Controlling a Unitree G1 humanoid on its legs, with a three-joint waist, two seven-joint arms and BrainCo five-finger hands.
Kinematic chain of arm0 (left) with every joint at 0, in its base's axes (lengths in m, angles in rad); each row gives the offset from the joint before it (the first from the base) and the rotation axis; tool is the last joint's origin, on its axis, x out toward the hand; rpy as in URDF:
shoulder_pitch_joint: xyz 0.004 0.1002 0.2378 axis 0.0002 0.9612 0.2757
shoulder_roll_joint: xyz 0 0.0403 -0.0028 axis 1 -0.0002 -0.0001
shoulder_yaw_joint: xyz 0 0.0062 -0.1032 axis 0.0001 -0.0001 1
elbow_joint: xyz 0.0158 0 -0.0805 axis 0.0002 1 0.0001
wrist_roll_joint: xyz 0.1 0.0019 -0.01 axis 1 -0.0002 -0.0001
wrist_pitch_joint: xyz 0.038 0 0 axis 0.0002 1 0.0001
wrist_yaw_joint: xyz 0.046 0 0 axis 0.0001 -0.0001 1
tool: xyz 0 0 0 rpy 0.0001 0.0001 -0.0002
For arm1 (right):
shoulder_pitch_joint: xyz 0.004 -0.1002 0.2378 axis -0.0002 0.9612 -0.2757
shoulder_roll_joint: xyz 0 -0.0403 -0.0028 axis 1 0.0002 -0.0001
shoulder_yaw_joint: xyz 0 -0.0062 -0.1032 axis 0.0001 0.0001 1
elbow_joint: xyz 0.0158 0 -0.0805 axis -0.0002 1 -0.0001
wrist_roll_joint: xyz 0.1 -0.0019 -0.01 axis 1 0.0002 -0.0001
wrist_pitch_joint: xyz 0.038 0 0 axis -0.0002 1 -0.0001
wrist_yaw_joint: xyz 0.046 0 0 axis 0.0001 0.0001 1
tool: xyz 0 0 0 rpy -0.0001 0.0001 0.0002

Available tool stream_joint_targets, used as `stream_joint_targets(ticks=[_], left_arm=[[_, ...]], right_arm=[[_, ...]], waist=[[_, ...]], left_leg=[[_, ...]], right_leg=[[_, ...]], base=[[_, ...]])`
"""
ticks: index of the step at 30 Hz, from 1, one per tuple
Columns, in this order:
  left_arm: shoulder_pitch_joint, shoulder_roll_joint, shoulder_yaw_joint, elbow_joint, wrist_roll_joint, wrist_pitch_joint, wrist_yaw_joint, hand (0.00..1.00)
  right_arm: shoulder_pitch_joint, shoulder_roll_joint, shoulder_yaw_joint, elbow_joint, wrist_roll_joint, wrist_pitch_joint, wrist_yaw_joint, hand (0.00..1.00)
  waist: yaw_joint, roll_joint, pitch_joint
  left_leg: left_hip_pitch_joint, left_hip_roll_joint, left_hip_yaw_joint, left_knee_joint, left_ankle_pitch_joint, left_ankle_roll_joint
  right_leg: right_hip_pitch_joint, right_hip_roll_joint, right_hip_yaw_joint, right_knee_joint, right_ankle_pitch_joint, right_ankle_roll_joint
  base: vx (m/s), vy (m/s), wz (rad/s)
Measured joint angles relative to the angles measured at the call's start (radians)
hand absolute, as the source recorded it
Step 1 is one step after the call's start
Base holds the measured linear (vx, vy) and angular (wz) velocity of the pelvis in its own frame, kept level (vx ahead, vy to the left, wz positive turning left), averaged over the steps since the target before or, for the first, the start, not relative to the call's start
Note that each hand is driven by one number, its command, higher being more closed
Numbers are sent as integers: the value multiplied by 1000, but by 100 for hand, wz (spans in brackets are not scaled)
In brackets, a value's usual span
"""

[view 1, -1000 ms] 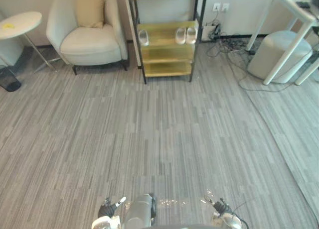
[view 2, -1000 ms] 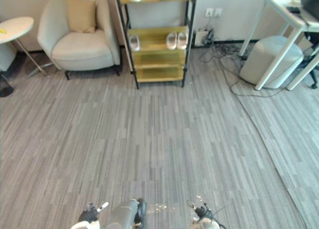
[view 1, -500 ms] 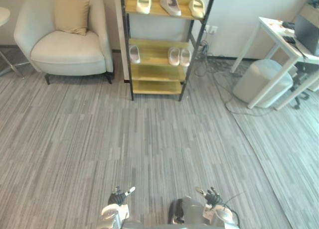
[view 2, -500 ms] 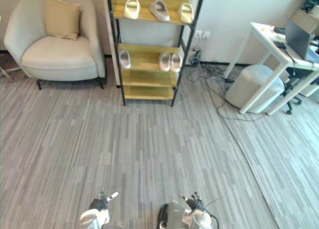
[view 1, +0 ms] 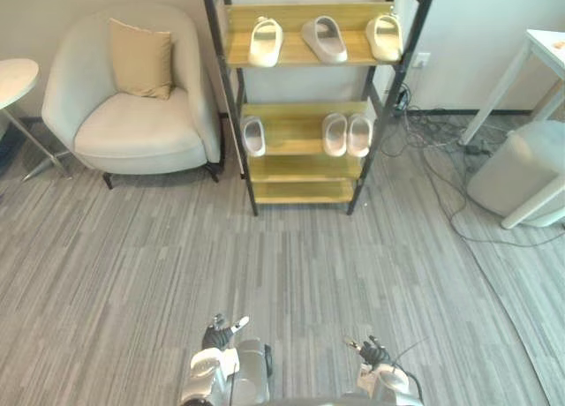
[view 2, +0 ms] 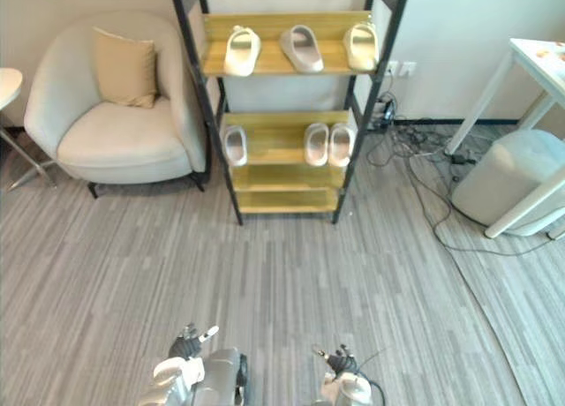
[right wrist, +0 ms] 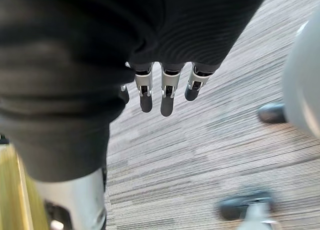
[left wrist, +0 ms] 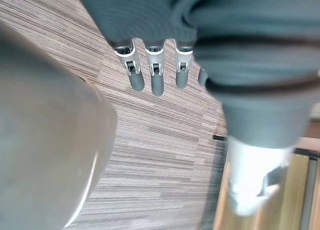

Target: Organize the slippers on the shoe rack

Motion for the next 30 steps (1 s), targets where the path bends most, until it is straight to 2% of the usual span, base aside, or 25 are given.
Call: stream_joint_targets(ticks=[1, 3, 5, 6, 8, 9, 11, 14, 17, 18, 19, 21, 22, 23, 24, 25, 27, 28, 30], left_arm=[[1, 7, 3, 0, 0, -1, -1, 0], [0, 6, 12, 4, 0, -6, -2, 0], [-2, 8, 9, 28, 0, -7, -2, 0], [-8, 12, 9, 43, 0, -5, -2, 0], [-12, 15, 3, 63, 1, 7, -1, 0], [-11, 18, -10, 69, 1, 7, -1, 0], [-10, 17, -13, 73, 1, 7, -1, 0], [-13, 10, -11, 88, 1, 7, -1, 0], [-13, 2, -10, 89, 1, 8, -1, 0], [-10, -3, -10, 91, 1, 8, -1, 0], [-8, -8, -10, 94, 1, 7, -1, 0], [-4, -15, 2, 108, 3, 7, -3, 0], [-10, -25, 27, 107, 3, 7, -3, 0], [-15, -33, 41, 105, 3, 7, -2, 0], [-16, -35, 52, 102, 3, 7, -2, 0], [-13, -32, 51, 87, 3, 7, -2, 0], [-11, -19, 42, 68, 2, 7, -2, 0], [-5, -19, 23, 48, 1, 5, -2, 0], [-6, -24, 14, 35, 0, 5, -3, 0]], right_arm=[[-5, 12, 1, 8, -1, 0, 1, 0], [-10, 11, 11, 4, -9, -1, 4, 0], [-7, 11, 13, 5, -11, -1, 8, 0], [-1, 11, 13, 5, -11, -2, 11, 0], [24, 8, 8, -15, -11, -6, 12, 0], [27, 7, 5, -30, -11, -8, 14, 0], [24, 8, -19, -30, -11, -14, 14, 0], [18, 2, -29, -26, -11, -17, 15, 0], [-2, -6, -32, -19, -10, -16, 16, 0], [-2, -11, -32, -20, -11, -16, 16, 0], [-5, -15, -32, -19, -11, -15, 16, 0], [-18, -13, -51, 4, -12, -14, 17, 0], [-23, -19, -52, 8, -18, -13, 17, 0], [-25, -27, -48, 6, -20, -14, 18, 0], [-26, -31, -42, 8, -19, -12, 18, 0], [-25, -31, -37, 10, -17, -6, 15, 0], [-22, -25, -29, 11, -8, -5, 13, 0], [-16, -24, -30, 11, -7, -5, 12, 0], [-8, -23, -30, 10, -7, -5, 9, 0]], waist=[[6, -18, -6], [23, -24, -9], [24, -21, -9], [20, -20, -7], [0, -18, -6], [-9, -14, -5], [-11, -13, 0], [-21, -7, 0], [-31, -7, 1], [-42, -2, -1], [-50, -1, -5], [-50, 28, -14], [-55, 45, -11], [-56, 63, -2], [-50, 73, 4], [-44, 80, 14], [-40, 63, 21], [-38, 51, 25], [-30, 54, 23]], left_leg=[[-1, -14, 11, 15, -36, 11], [19, -29, 41, 79, -97, 45], [86, -50, 55, 77, -153, 61], [120, -57, 54, 68, -169, 63], [215, -71, 40, 29, -195, 61], [256, -71, 33, 6, -200, 58], [346, -64, 21, -56, -203, 54], [428, -27, 0, -109, -228, 23], [473, 9, -24, -128, -260, -23], [500, 24, -48, -148, -269, -39], [518, 39, -65, -158, -269, -41], [502, 78, -113, -95, -248, -69], [447, 93, -151, 53, -241, -67], [367, 107, -190, 254, -195, -69], [286, 116, -215, 436, -92, -63], [219, 137, -216, 596, -88, -61], [154, 135, -188, 656, -109, -93], [121, 139, -160, 623, -119, -103], [85, 139, -119, 482, -137, -101]], right_leg=[[2, -17, 21, -4, 9, -1], [0, -49, 63, 72, 9, 5], [-103, -73, 109, 364, 44, 71], [-173, -71, 133, 526, 69, 86], [-288, -69, 109, 753, 62, 78], [-332, -70, 70, 777, 55, 75], [-378, -69, -7, 698, 32, 37], [-427, -40, -102, 430, 40, 8], [-480, 1, -94, 168, 162, -24], [-467, 14, -101, 152, 254, -43], [-454, 25, -112, 153, 277, -57], [-431, 53, -146, 187, 219, -85], [-410, 73, -157, 196, 188, -95], [-374, 95, -161, 185, 171, -111], [-329, 113, -157, 156, 161, -124], [-257, 138, -142, 118, 157, -130], [-163, 140, -116, 59, 157, -132], [-116, 138, -100, 21, 157, -131], [-69, 135, -85, -37, 158, -128]], base=[[522, 212, -16], [484, 230, -22], [418, 205, -18], [390, 160, -3], [365, 112, 16], [361, 54, 24], [381, -22, 24], [336, -101, 20], [395, -184, 21], [523, -262, 43], [527, -268, 44], [490, -301, 24], [560, -370, 9], [456, -284, -6], [419, -202, -26], [405, -145, -39], [409, -139, -41], [307, -97, -42], [266, -16, -45]])
